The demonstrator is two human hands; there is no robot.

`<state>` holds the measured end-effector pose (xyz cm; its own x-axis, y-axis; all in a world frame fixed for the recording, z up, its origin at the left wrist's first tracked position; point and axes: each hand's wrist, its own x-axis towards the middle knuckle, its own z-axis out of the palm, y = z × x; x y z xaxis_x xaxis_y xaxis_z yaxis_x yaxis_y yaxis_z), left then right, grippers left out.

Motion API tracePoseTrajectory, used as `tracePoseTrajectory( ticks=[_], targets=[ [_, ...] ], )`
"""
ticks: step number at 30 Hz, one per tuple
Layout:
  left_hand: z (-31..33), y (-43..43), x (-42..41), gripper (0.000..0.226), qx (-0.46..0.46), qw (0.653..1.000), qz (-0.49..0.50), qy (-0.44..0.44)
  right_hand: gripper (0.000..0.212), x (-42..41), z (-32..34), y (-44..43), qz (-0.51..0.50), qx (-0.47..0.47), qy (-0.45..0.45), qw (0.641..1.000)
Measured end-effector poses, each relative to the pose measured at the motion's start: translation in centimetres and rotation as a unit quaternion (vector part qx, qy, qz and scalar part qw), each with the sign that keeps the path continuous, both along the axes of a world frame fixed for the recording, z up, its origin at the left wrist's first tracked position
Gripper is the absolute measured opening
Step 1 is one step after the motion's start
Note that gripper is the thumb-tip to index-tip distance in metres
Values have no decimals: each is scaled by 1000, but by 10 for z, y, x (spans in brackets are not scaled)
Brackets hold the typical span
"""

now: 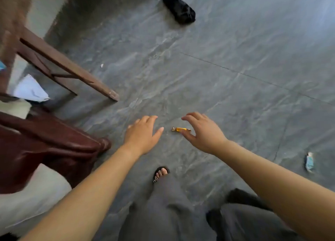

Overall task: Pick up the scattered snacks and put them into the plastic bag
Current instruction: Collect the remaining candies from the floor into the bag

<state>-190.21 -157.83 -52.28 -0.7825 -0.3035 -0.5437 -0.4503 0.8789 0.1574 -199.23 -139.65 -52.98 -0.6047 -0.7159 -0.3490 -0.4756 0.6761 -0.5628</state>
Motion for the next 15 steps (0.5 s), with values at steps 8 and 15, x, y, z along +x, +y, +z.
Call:
tracePoseTrajectory(
  ticks=[8,15],
  targets=[
    [-280,-9,-5,53,-11,998,-67,-5,48,-2,-270,-3,10,65,-12,998],
    [-344,-24,6,62,-19,996,-87,8,37,14,-343,-21,-9,58,1,998]
  ],
)
